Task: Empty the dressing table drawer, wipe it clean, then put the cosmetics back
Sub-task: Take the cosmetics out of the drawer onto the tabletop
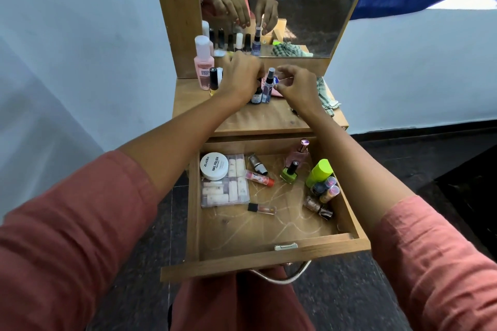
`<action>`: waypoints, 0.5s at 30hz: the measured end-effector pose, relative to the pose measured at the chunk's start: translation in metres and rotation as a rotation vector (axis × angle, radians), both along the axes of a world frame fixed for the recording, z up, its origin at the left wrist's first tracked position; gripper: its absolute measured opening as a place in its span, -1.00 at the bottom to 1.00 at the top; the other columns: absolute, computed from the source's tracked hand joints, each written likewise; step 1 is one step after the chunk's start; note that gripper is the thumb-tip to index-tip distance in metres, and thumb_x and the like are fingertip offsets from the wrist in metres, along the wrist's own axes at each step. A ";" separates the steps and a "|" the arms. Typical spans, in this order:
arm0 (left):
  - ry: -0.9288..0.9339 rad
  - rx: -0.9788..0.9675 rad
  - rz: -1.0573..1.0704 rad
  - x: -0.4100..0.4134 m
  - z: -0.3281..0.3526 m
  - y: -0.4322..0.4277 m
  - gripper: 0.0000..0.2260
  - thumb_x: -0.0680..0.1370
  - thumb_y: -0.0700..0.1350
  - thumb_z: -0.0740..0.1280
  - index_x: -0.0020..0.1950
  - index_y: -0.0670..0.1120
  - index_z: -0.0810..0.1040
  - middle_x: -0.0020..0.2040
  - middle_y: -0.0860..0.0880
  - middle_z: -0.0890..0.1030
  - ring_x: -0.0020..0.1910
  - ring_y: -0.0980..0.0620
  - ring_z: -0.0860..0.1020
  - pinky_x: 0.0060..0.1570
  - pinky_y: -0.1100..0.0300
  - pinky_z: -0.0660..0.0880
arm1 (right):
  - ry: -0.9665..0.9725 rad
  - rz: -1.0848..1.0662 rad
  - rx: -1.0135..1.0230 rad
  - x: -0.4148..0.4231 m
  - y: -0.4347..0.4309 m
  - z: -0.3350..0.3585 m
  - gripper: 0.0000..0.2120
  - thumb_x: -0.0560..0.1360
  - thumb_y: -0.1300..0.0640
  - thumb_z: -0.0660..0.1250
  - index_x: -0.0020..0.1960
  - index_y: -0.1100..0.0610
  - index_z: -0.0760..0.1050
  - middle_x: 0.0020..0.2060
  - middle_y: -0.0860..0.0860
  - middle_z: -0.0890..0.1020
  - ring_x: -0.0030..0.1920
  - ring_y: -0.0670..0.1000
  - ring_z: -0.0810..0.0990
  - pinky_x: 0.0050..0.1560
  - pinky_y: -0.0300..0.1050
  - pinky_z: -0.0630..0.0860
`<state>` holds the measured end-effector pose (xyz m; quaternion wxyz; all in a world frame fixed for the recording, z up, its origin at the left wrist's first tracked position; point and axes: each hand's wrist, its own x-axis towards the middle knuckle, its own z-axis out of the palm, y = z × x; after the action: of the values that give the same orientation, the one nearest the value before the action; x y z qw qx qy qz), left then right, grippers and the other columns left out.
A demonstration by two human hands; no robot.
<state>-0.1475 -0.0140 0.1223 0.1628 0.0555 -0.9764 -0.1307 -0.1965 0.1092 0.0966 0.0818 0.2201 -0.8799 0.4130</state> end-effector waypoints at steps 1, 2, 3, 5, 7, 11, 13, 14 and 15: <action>0.005 0.022 -0.017 0.005 -0.003 0.001 -0.78 0.52 -0.30 0.25 0.10 -0.11 0.57 0.10 -0.11 0.60 0.21 -0.10 0.44 0.21 0.03 0.31 | 0.003 0.001 -0.012 0.004 0.003 -0.001 -0.67 0.42 0.38 0.33 0.19 0.30 0.50 -0.01 0.19 0.62 -0.16 -0.07 0.49 -0.29 -0.55 0.40; 0.010 0.040 -0.040 0.012 -0.006 0.003 -0.78 0.52 -0.30 0.23 0.08 -0.12 0.59 0.08 -0.12 0.61 0.18 -0.10 0.47 0.20 0.03 0.37 | 0.004 0.007 -0.018 0.009 0.005 -0.002 -0.70 0.43 0.38 0.32 0.16 0.30 0.52 -0.03 0.20 0.62 -0.16 -0.06 0.49 -0.28 -0.55 0.39; 0.018 0.057 -0.064 0.018 -0.010 0.005 -0.78 0.51 -0.30 0.23 0.06 -0.12 0.60 0.05 -0.13 0.63 0.14 -0.10 0.50 0.17 0.01 0.41 | 0.005 0.016 -0.013 0.015 0.008 -0.004 -0.73 0.43 0.38 0.32 0.12 0.31 0.54 -0.05 0.21 0.63 -0.16 -0.06 0.50 -0.27 -0.54 0.38; 0.020 0.110 -0.102 0.034 -0.022 0.011 -0.81 0.52 -0.28 0.25 0.05 -0.14 0.61 0.02 -0.13 0.64 0.08 -0.08 0.54 0.12 0.02 0.47 | -0.005 0.045 0.008 0.028 0.014 -0.010 -0.79 0.43 0.38 0.32 0.05 0.33 0.56 -0.07 0.22 0.65 -0.16 -0.02 0.55 -0.25 -0.52 0.40; -0.014 0.172 -0.131 0.051 -0.036 0.017 -0.83 0.51 -0.30 0.27 0.03 -0.16 0.60 -0.01 -0.12 0.64 0.01 -0.04 0.56 0.05 0.07 0.52 | -0.046 0.078 0.020 0.043 0.021 -0.018 -0.83 0.43 0.38 0.32 0.01 0.33 0.58 -0.10 0.19 0.65 -0.14 -0.01 0.56 -0.21 -0.49 0.42; -0.193 0.249 -0.157 0.079 -0.071 0.022 -0.82 0.49 -0.34 0.25 0.00 -0.14 0.58 -0.04 -0.11 0.62 -0.06 -0.05 0.58 -0.03 0.05 0.54 | -0.139 0.114 0.085 0.072 0.037 -0.042 -0.86 0.45 0.37 0.31 -0.03 0.28 0.59 -0.20 0.02 0.60 -0.28 -0.23 0.52 -0.30 -0.60 0.41; -0.300 0.288 -0.160 0.088 -0.088 0.024 -0.81 0.50 -0.33 0.23 0.00 -0.14 0.58 -0.04 -0.11 0.64 -0.05 -0.06 0.60 -0.04 0.06 0.54 | -0.171 0.119 0.130 0.085 0.044 -0.055 -0.87 0.44 0.37 0.30 -0.06 0.28 0.60 -0.21 0.06 0.64 -0.34 -0.22 0.53 -0.34 -0.51 0.44; -0.341 0.311 -0.159 0.092 -0.097 0.026 -0.80 0.50 -0.34 0.22 0.01 -0.15 0.59 -0.03 -0.12 0.65 -0.04 -0.07 0.61 -0.03 0.06 0.54 | -0.186 0.123 0.162 0.091 0.048 -0.061 -0.86 0.43 0.38 0.30 -0.06 0.29 0.60 -0.17 0.12 0.66 -0.28 -0.12 0.57 -0.27 -0.44 0.47; -0.373 0.322 -0.157 0.097 -0.105 0.028 -0.80 0.51 -0.32 0.23 0.02 -0.14 0.59 -0.01 -0.12 0.65 -0.02 -0.08 0.61 -0.02 0.06 0.54 | -0.200 0.128 0.198 0.095 0.052 -0.067 -0.85 0.43 0.39 0.29 -0.06 0.30 0.61 -0.13 0.17 0.67 -0.19 -0.01 0.61 -0.17 -0.33 0.49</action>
<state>-0.0505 0.0142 0.0173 -0.0418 0.0281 -0.9574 -0.2843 -0.1011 0.1608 0.0298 -0.0550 0.2406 -0.9042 0.3486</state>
